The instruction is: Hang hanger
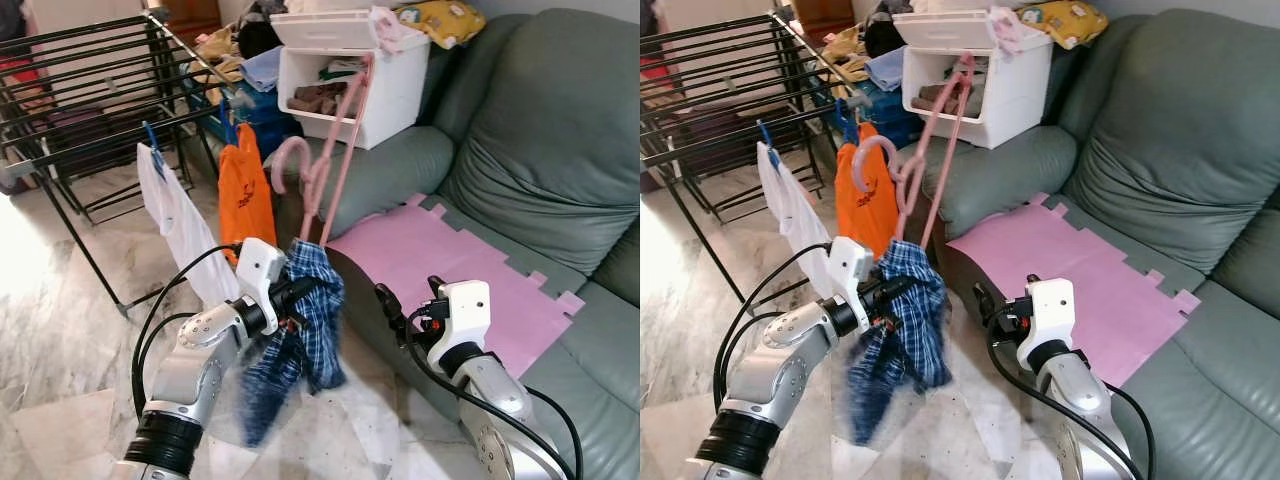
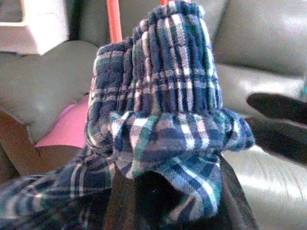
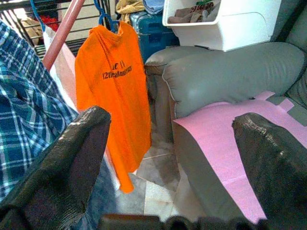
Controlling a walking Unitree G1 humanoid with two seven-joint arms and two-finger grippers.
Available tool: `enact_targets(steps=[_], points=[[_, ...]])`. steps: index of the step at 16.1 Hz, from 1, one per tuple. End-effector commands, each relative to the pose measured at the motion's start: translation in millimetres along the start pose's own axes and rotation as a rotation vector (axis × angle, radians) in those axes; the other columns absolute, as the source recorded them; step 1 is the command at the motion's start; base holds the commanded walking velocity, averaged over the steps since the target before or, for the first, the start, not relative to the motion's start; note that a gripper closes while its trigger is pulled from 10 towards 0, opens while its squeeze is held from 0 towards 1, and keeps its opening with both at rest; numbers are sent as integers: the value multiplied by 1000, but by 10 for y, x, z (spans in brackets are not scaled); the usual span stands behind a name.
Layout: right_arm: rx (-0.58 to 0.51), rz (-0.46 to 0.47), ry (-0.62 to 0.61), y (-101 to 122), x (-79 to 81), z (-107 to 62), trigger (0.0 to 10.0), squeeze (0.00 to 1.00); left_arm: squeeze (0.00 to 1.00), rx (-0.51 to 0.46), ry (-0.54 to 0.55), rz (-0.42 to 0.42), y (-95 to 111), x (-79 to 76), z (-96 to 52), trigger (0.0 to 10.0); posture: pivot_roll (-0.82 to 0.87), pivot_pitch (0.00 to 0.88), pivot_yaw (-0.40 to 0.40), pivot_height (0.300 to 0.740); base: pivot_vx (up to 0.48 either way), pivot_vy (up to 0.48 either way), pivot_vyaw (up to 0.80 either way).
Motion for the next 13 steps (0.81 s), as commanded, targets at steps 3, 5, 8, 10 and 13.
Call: enact_targets(steps=[3,5,8,10,13], points=[[-16,-1,-3,39,12,36,10000,0,0,-15,-71,127,205,17,51,10000,-68,0,66,740,0,0,0],[-8,2,-7,17,3,22,10000,0,0,6,-120,253,239,26,55,10000,-70,0,69,740,0,0,0],[42,-21,4,-40,-104,-4,10000,0,0,74,-310,609,418,7,86,10000,-63,2,72,740,0,0,0],[46,-56,-9,-26,-253,24,10000,0,0,144,-402,841,522,61,104,10000,-58,4,77,740,0,0,0],[48,-68,-6,-4,-342,51,10000,0,0,121,-440,913,665,72,153,10000,-58,6,83,740,0,0,0]])
Point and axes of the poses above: a point about 5 cm out from each wrist's last joint towards the gripper, its own z axis pointing out of the wrist towards the gripper, its own y axis along the axis of the wrist's last joint, x = y × z, the point moved 1 cm from there along z, pointing out of the wrist towards the gripper, and after that the axes turned 3 degrees about -z, right-handed, at the moved point
